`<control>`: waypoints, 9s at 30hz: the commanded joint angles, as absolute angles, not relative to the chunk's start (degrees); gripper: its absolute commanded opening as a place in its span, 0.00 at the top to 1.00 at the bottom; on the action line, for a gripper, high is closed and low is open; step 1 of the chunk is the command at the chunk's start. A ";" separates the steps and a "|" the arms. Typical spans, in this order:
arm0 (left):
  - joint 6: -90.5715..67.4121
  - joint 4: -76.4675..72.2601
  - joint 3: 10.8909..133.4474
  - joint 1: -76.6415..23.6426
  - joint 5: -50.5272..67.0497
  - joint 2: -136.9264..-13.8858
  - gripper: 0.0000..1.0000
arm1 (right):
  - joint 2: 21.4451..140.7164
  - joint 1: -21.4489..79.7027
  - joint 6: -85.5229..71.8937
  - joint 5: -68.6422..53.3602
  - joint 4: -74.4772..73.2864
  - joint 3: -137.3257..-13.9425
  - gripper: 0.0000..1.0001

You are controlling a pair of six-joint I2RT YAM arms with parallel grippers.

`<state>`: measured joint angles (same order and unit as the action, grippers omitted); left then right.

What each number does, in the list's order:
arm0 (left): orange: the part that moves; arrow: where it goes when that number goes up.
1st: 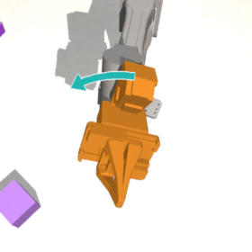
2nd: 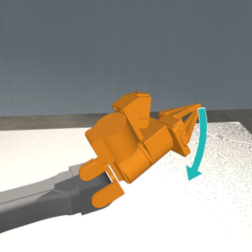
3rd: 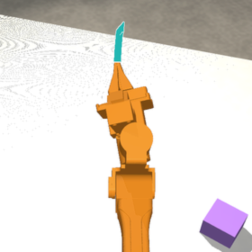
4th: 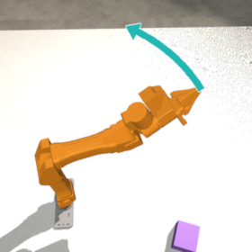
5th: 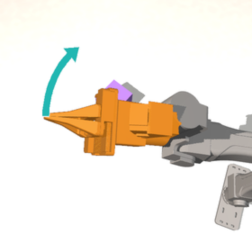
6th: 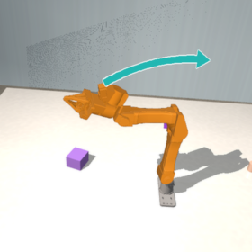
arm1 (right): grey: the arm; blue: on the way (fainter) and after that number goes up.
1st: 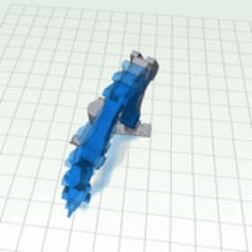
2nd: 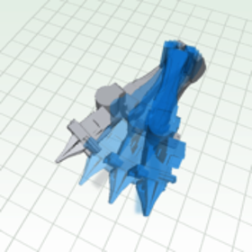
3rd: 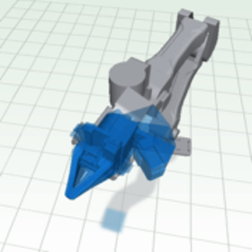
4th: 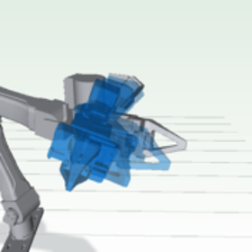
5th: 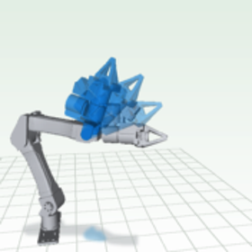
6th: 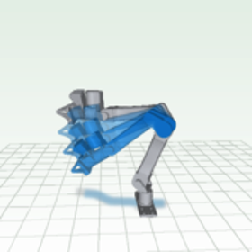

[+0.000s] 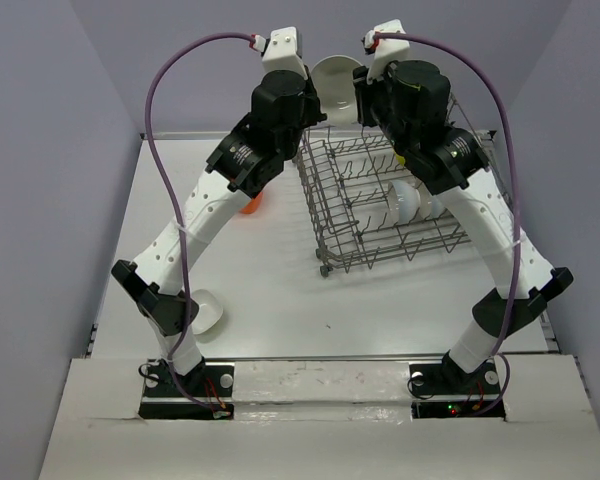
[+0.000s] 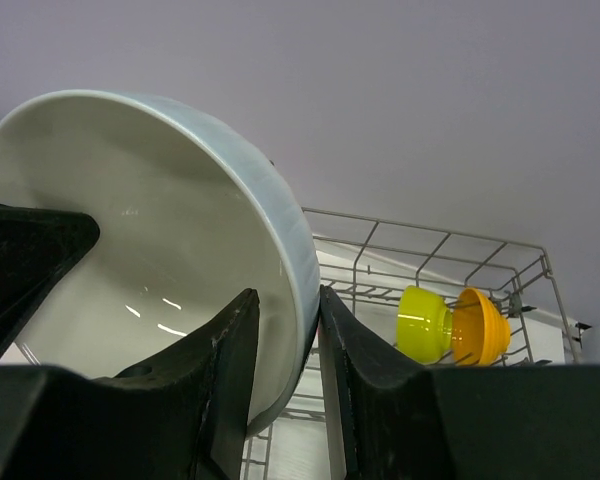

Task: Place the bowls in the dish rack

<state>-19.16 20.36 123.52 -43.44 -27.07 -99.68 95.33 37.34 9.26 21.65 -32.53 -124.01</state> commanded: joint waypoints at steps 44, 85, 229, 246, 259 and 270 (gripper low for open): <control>-18.19 10.90 116.28 -45.88 -31.90 -88.07 0.23 | 92.37 39.46 11.60 31.11 -26.02 -122.26 0.99; -21.27 18.10 77.78 -45.26 -28.66 -48.61 0.21 | 97.12 43.86 61.97 88.68 13.19 -98.17 0.99; -24.96 8.44 77.96 -39.64 -14.33 -67.50 0.19 | 84.72 47.99 5.37 43.52 -39.37 -112.58 0.99; -27.42 -2.37 78.14 -40.25 -8.09 -68.99 0.22 | 88.33 47.99 1.67 40.00 -41.84 -112.15 0.99; -26.19 -1.85 80.86 -41.57 -8.26 -74.18 0.35 | 89.21 47.99 1.05 36.21 -42.80 -115.22 0.99; -23.82 -0.09 85.25 -42.89 -9.40 -76.38 1.00 | 89.47 47.99 0.79 34.89 -43.33 -115.75 0.99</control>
